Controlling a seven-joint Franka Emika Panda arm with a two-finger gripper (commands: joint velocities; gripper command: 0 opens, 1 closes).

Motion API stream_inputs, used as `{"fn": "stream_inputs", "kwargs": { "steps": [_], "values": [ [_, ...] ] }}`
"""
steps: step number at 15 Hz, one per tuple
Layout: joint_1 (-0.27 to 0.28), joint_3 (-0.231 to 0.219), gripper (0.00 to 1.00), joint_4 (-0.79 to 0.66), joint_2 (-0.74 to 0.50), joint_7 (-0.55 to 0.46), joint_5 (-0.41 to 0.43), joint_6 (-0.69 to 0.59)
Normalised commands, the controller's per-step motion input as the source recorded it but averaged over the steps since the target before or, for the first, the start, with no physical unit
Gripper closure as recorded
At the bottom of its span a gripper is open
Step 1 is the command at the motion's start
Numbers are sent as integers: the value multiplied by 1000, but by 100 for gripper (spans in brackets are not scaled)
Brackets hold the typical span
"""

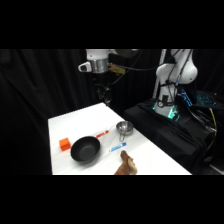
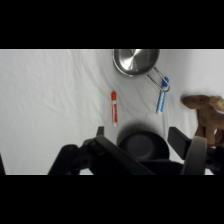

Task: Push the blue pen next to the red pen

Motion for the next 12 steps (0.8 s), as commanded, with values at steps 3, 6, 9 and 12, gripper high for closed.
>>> {"fn": "stream_inputs", "kwargs": {
  "steps": [3, 6, 9, 12],
  "values": [
    [-13, 23, 0, 32, 40, 2, 30, 3],
    [23, 54, 0, 53, 122, 33, 57, 80],
    [59, 77, 0, 72, 182, 69, 37, 132],
    [82, 79, 0, 80, 200, 89, 24, 146]
  ]
}}
